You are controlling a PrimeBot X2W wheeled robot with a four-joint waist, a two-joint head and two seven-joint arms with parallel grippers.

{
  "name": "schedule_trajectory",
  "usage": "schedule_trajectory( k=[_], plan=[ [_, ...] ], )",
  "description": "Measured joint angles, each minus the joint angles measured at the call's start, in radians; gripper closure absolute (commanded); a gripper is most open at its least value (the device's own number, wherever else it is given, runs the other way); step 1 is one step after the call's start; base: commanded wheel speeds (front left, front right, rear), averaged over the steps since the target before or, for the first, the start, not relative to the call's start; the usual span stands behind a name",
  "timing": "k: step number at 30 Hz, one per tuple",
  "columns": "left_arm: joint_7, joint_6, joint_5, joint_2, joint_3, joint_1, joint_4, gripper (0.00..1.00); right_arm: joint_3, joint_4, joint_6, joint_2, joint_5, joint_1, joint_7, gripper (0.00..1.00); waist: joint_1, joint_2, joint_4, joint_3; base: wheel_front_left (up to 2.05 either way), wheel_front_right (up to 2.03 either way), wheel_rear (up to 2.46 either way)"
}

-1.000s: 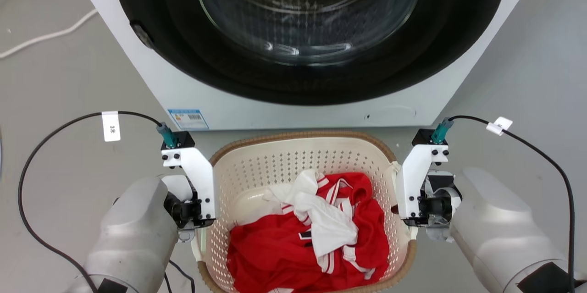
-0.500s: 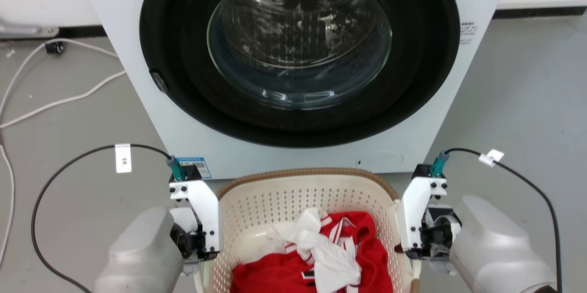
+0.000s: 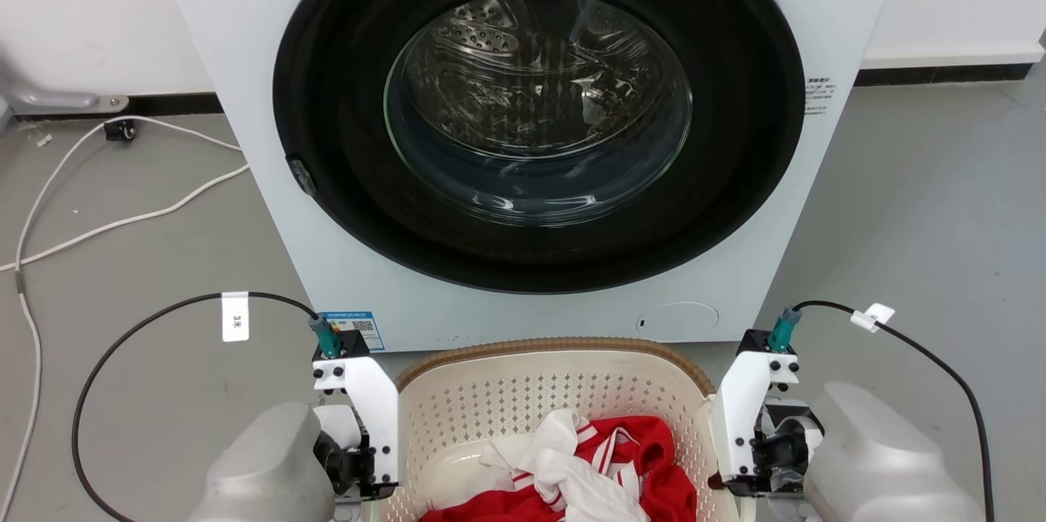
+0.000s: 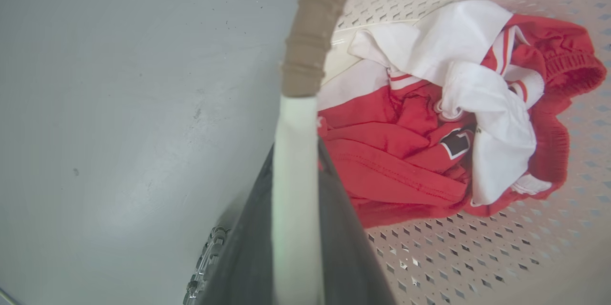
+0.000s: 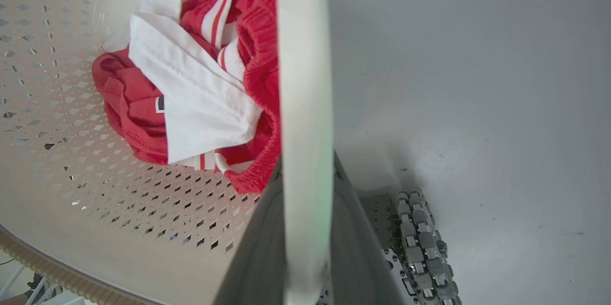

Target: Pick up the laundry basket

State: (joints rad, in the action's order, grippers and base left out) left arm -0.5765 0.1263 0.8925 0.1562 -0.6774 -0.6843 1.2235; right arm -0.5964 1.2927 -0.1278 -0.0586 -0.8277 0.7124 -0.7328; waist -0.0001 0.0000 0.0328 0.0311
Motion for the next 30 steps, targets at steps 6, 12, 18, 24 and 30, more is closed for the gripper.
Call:
schedule_trajectory(
  k=[6,12,18,24,30],
  plan=[
    [0.013,0.000,0.006,-0.002,-0.014,0.001,0.001,1.00,0.006,0.000,0.000,0.000,0.003,-0.007,0.002,1.00,0.0000,0.0000,-0.004,0.002,0.00,0.00,0.00],
    [0.018,0.000,0.019,-0.004,-0.027,0.002,0.003,1.00,0.015,0.000,0.000,-0.001,0.012,-0.013,0.002,1.00,0.0000,0.0000,-0.005,0.006,0.00,0.00,0.00],
    [0.022,0.000,0.030,-0.003,-0.040,0.002,0.002,1.00,0.026,0.000,0.000,-0.001,0.019,-0.015,-0.007,1.00,0.0001,0.0000,-0.003,0.005,0.00,0.00,0.00],
    [0.026,0.000,0.044,-0.004,-0.048,0.002,0.004,1.00,0.038,0.000,0.000,-0.001,0.027,-0.016,-0.009,1.00,0.0001,0.0000,0.000,0.005,0.00,0.00,0.00],
    [0.031,0.000,0.053,-0.004,-0.059,0.002,0.008,1.00,0.049,0.001,0.000,-0.001,0.035,-0.017,-0.012,1.00,0.0002,0.0000,0.003,0.005,0.00,0.00,0.00]
  ],
)
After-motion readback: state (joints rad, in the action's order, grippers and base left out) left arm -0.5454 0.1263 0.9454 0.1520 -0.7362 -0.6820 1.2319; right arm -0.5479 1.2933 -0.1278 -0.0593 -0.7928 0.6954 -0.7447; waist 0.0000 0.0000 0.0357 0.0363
